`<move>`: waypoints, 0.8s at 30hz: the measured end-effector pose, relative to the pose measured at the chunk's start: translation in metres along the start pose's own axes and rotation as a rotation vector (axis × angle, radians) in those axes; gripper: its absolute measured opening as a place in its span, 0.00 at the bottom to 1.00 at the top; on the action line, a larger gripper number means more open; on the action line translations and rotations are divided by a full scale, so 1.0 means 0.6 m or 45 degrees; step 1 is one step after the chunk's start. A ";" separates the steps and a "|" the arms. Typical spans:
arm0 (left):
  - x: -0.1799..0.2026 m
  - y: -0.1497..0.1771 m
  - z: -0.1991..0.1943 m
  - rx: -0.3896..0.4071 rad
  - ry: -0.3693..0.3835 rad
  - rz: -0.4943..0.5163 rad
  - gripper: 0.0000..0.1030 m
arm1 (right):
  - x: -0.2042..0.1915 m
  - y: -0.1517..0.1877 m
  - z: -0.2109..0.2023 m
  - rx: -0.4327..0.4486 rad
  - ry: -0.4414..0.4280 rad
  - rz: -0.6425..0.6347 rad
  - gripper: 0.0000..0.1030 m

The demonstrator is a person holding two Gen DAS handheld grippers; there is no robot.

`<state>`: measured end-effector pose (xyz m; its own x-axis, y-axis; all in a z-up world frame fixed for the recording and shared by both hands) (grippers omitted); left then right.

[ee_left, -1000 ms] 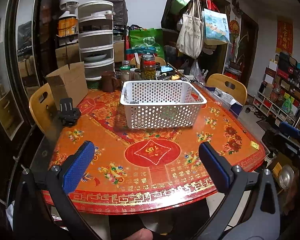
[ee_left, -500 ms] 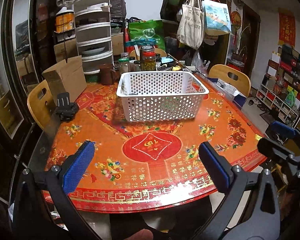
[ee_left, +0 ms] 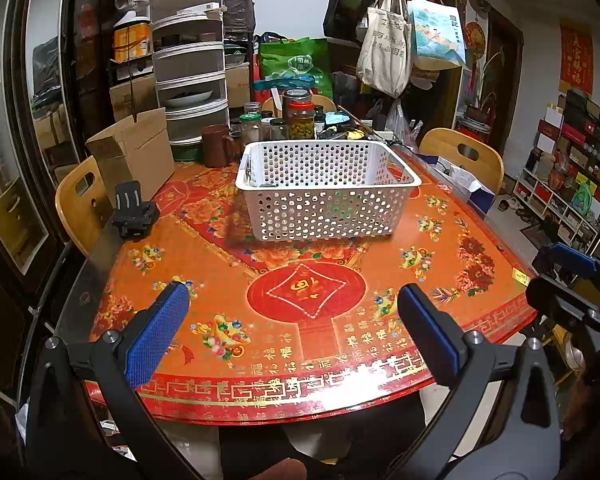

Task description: Organize soft objects

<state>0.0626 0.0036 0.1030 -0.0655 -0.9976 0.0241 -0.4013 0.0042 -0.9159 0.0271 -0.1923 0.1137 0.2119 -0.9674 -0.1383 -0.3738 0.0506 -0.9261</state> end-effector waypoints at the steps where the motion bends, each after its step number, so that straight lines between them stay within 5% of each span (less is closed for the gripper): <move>1: -0.001 0.001 -0.001 0.003 0.001 -0.001 1.00 | 0.001 0.000 0.000 0.000 -0.001 0.000 1.00; 24: -0.002 0.009 0.001 -0.008 0.008 0.004 1.00 | -0.004 -0.001 -0.005 -0.001 -0.006 0.006 1.00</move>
<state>0.0610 0.0046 0.0981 -0.0723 -0.9971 0.0239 -0.4065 0.0076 -0.9136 0.0243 -0.1910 0.1156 0.2147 -0.9659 -0.1445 -0.3757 0.0549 -0.9251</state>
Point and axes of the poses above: each gripper's, at about its wrist camera, not at the fingertips, and z roughly the way its jaws point, x to its right, y to its underside, the point moved 7 cm from there along z, roughly the way its jaws point, and after that the axes turned 13 degrees about x, right-handed, at the moved point
